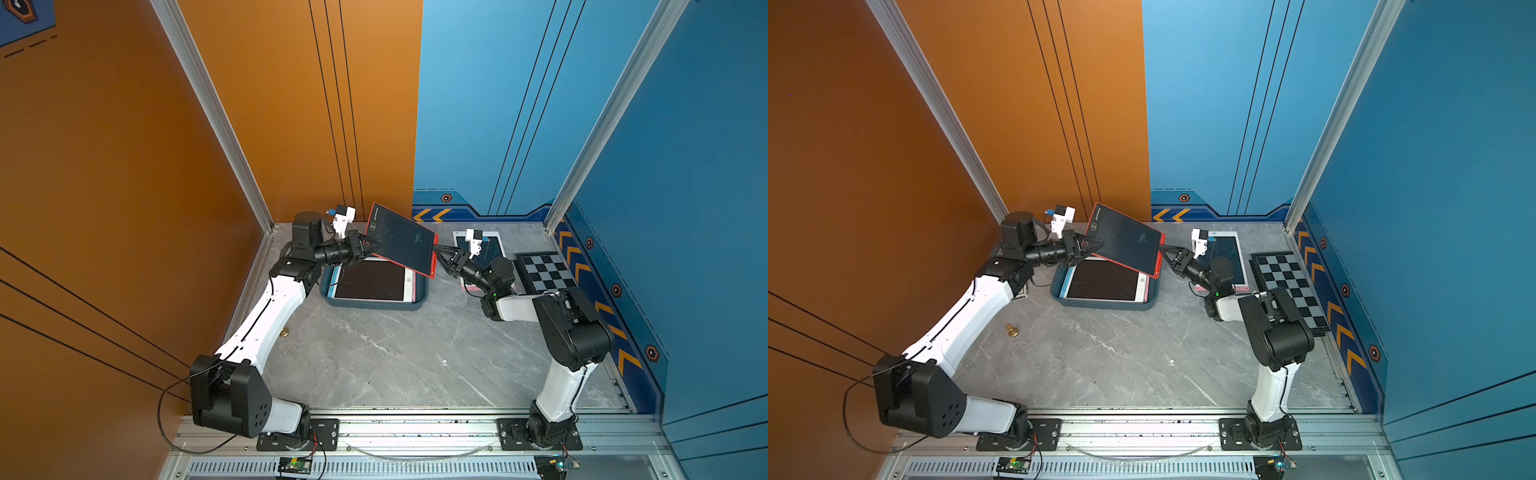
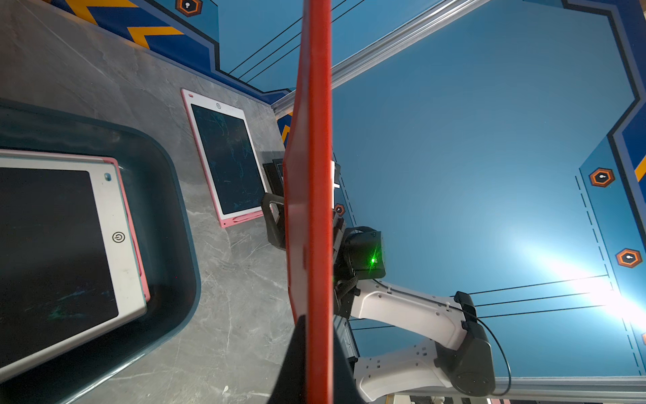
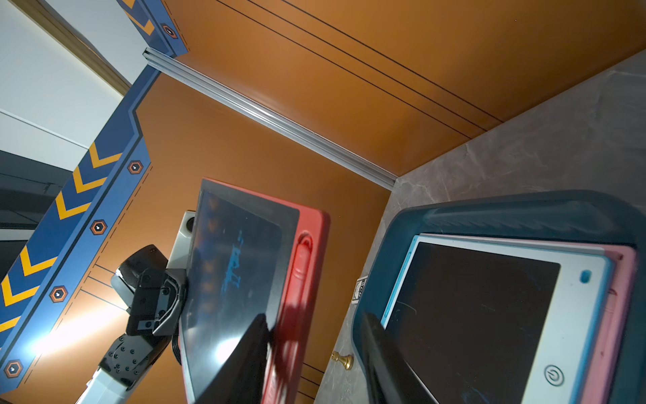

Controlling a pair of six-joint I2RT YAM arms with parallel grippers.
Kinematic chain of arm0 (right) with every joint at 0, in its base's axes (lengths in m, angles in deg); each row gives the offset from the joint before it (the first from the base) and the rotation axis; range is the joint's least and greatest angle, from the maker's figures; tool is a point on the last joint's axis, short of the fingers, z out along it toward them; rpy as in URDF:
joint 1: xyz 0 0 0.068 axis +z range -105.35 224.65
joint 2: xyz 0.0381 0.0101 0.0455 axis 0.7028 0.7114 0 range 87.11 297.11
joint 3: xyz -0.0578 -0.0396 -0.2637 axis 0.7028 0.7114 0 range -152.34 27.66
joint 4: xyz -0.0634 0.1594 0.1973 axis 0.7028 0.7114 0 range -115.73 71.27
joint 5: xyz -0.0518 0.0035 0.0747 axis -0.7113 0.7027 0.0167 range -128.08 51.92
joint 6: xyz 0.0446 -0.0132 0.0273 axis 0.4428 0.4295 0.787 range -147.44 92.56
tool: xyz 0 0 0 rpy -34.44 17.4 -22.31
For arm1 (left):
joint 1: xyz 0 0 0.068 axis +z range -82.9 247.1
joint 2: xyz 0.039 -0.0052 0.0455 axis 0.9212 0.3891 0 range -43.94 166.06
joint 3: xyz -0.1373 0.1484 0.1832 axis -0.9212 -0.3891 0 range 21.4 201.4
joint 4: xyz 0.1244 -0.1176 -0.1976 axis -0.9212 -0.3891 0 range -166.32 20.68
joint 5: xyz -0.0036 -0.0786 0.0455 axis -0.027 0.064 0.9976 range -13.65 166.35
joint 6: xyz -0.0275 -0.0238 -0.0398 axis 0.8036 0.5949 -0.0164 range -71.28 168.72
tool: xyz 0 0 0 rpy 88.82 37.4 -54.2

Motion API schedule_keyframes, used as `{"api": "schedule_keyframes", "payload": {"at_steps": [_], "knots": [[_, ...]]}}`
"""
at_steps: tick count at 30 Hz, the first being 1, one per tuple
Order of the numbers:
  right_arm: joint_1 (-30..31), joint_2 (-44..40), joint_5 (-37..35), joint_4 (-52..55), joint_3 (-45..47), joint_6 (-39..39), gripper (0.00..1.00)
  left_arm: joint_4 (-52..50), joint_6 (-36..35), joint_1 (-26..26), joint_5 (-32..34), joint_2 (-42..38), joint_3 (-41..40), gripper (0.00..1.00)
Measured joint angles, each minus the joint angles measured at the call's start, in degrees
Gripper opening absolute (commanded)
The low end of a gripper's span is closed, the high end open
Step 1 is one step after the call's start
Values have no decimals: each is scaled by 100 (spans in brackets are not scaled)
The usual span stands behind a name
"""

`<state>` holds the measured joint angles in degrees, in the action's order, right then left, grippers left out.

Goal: Take out the writing tablet from the storage box
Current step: Pick up the writing tablet from the storage box.

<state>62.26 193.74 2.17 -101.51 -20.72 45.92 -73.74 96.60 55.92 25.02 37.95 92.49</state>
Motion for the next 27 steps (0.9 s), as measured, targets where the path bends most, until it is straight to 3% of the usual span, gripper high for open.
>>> {"api": "schedule_keyframes", "payload": {"at_steps": [10, 14, 20, 27], "knots": [[125, 0, -229, -232, 205, 238, 21, 175, -42, 109, -321, 654, -17, 0], [114, 0, -330, -249, 317, 319, 16, 385, -4, 181, -494, 1097, 175, 12], [149, -26, -435, -437, 393, 363, 10, 479, -7, 175, -522, 1547, 498, 68], [199, -203, -743, -481, 610, 363, 6, 514, -26, 175, -326, 1530, 518, 93]]}}
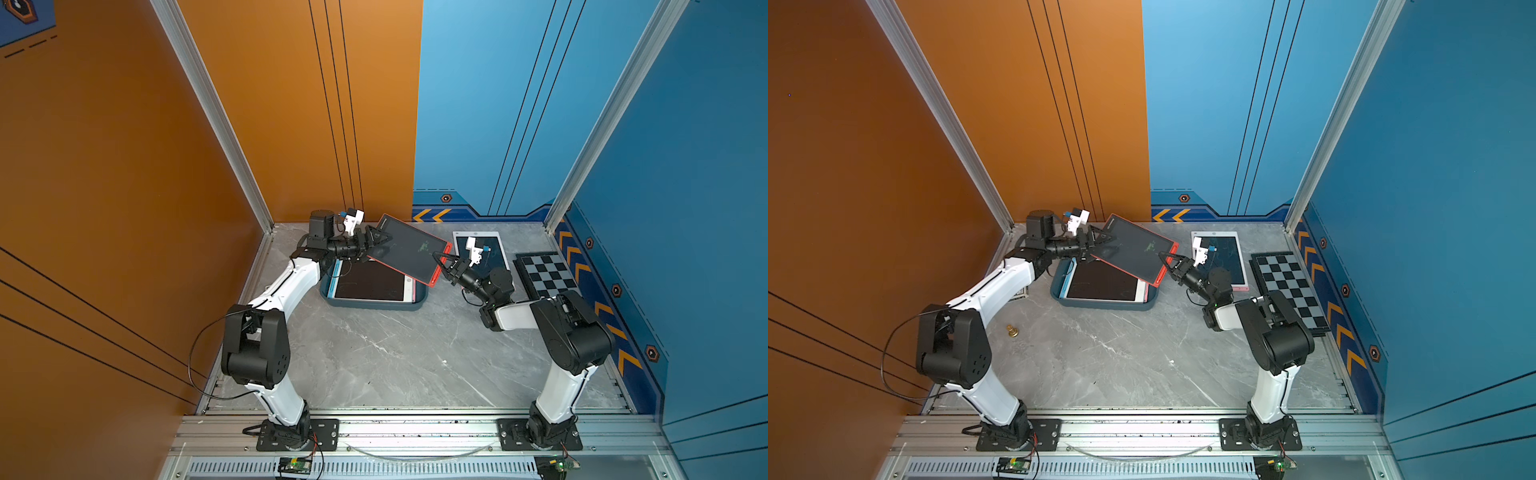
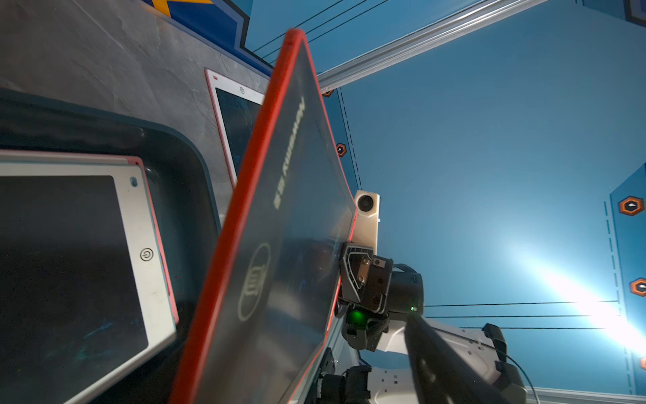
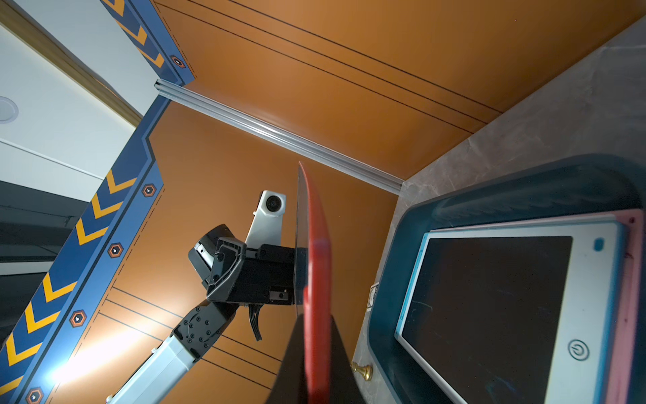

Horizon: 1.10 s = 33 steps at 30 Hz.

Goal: Take out the writing tablet from the storage box
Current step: Pick up the writing tablet from the storage box.

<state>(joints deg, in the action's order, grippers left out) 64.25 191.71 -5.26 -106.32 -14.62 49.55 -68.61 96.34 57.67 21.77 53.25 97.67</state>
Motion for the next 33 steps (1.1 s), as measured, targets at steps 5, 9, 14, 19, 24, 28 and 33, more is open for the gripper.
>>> {"api": "schedule_keyframes", "payload": {"at_steps": [5, 9, 14, 19, 24, 28, 33], "knots": [[50, -197, -608, 15, 96, -4, 6, 48, -17, 4, 612, -485, -326, 98], [243, -474, -1410, 103, 122, -160, 5, 144, -13, -111, 1353, -1045, -741, 98], [673, -645, -2273, 105, -9, -262, 6, 389, 114, -914, 2234, -1180, -1043, 98], [1032, -645, -2778, 105, -197, -258, 7, 1110, 590, -1270, 2588, -931, -1145, 90], [1196, -640, -3156, 107, -214, -238, 7, 1803, 990, -1279, 2841, -597, -1078, 79], [1231, -638, -3392, 109, -212, -192, 7, 2079, 1128, -1353, 3023, -562, -1078, 66], [1235, -588, -3620, 105, -190, -57, 7, 2455, 1314, -1364, 3143, -564, -1078, 45]]}}
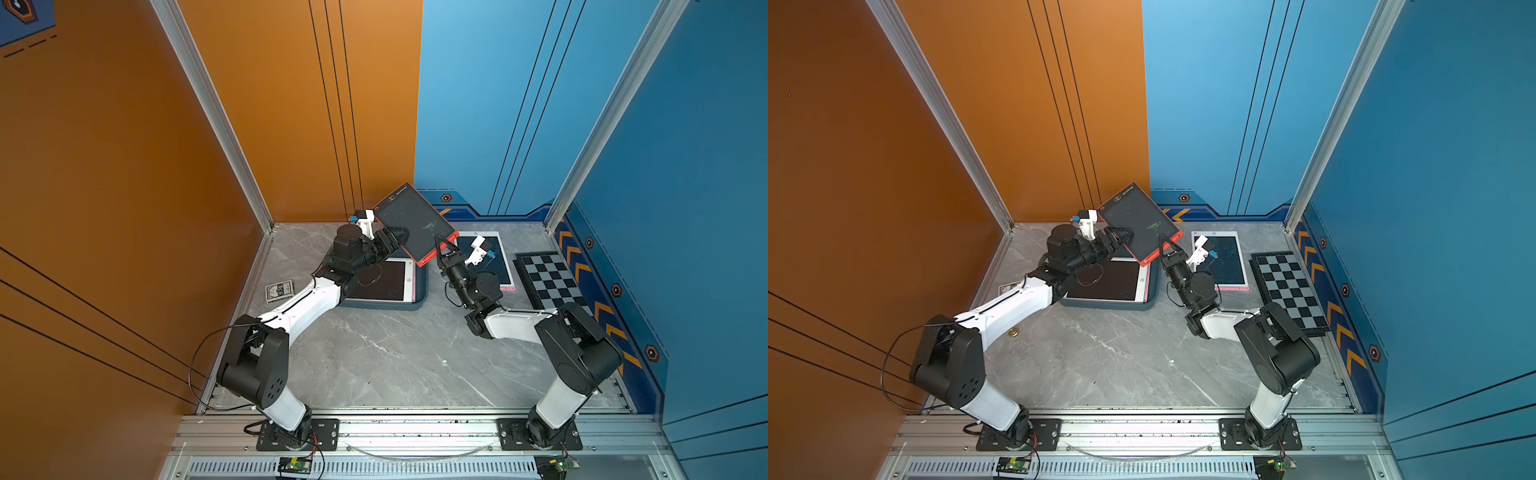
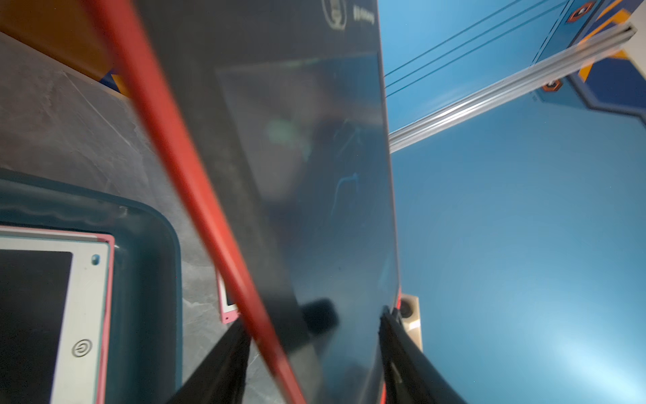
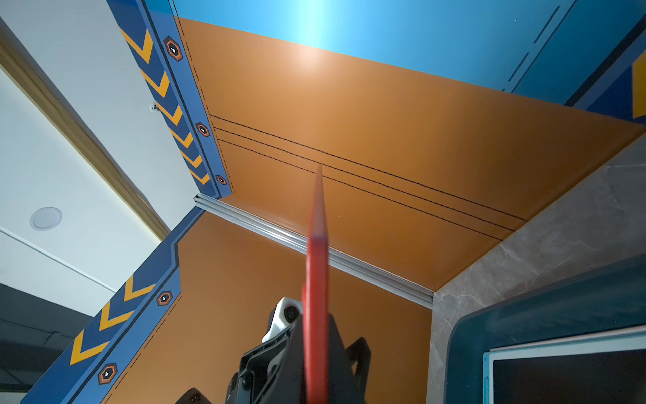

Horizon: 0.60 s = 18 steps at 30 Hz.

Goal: Take out the writing tablet from the storage box
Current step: Pick up the writing tablet from the storage box.

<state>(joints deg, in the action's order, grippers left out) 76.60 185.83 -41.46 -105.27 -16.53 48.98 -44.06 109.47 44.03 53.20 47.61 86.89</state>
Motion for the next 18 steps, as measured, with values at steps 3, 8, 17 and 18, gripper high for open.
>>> {"api": "schedule_keyframes", "payload": {"at_steps": [3, 8, 17, 18], "knots": [[13, 109, -98, -4, 0, 136, 7, 120, 81, 0, 28, 2, 0, 30], [37, 140, -210, -83, 0, 352, 14, 166, 216, 0, 70, 2, -2, 15], [31, 234, -162, 37, 24, 498, 38, 404, 361, -59, -48, 2, 149, 0], [24, 232, -153, 7, 46, 509, 40, 396, 361, -57, -55, 2, 157, 0]]}}
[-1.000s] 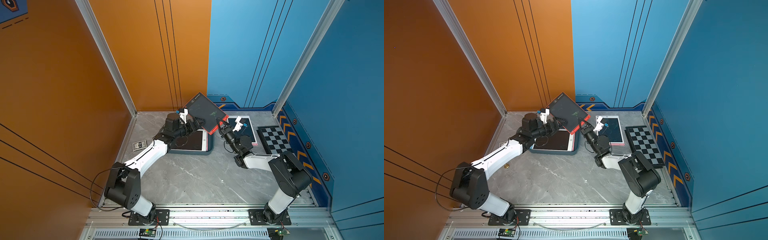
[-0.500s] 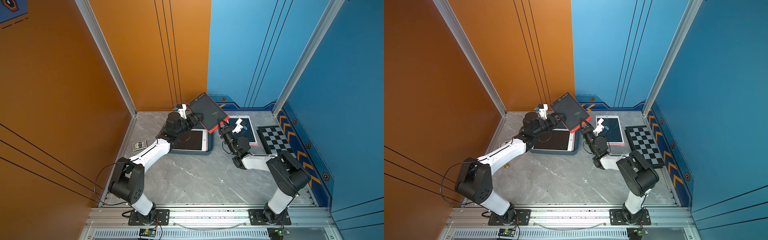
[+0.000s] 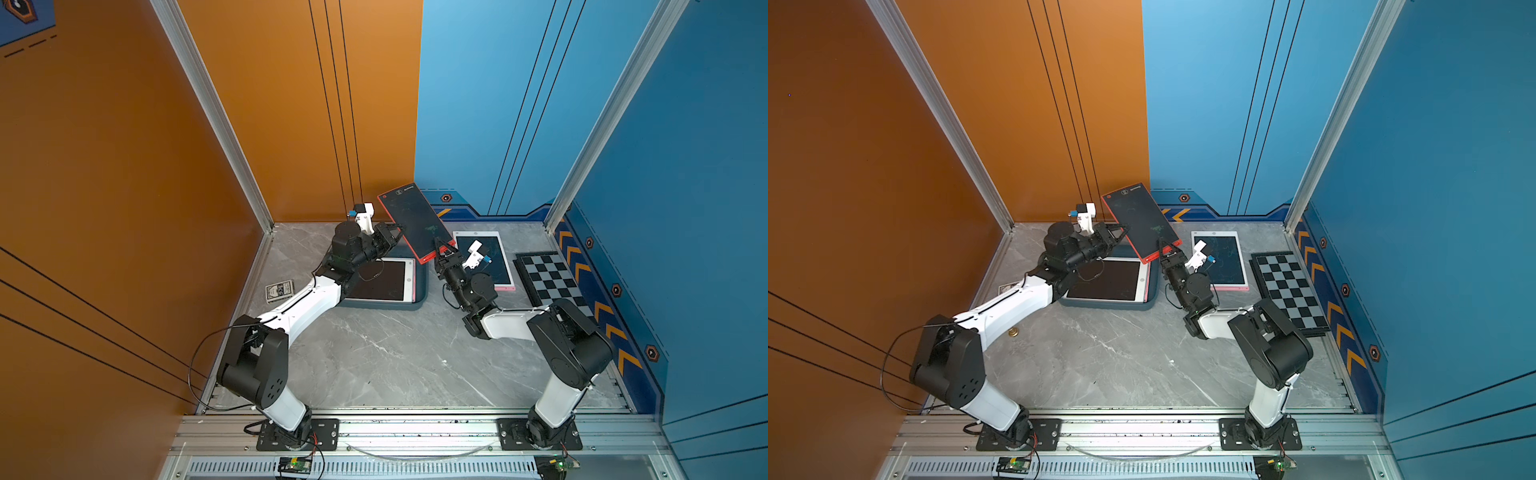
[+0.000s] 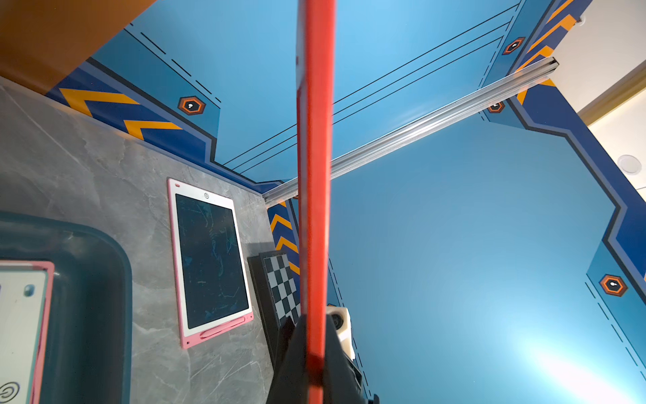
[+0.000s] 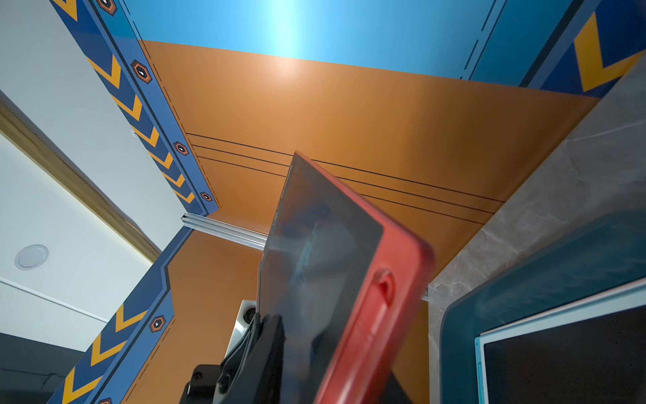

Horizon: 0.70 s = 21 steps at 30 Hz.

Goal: Take out the writing tablet from the storage box
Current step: Pick up the writing tablet from the storage box, then place the writing tablet at the center of the board.

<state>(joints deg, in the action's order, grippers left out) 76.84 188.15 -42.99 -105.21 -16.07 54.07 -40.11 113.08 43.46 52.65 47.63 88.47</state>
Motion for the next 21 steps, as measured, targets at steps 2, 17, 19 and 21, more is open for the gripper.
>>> {"api": "schedule_keyframes", "payload": {"at_steps": [2, 17, 19, 21], "knots": [[-61, -11, 20, -28, 144, 17, 44, -31, 0, 0, -31, 0, 15, 0], [-1296, -3377, 151, 4822, 472, -2334, 70, -170, 129, -28, -363, 2, 20, 0], [-1346, -3987, -136, 5932, 70, -3010, 72, -278, 105, -131, -404, 24, 24, 0], [-1504, -4476, -361, 6706, -162, -3519, 73, -553, 4, -330, -490, 111, 114, 0]]}}
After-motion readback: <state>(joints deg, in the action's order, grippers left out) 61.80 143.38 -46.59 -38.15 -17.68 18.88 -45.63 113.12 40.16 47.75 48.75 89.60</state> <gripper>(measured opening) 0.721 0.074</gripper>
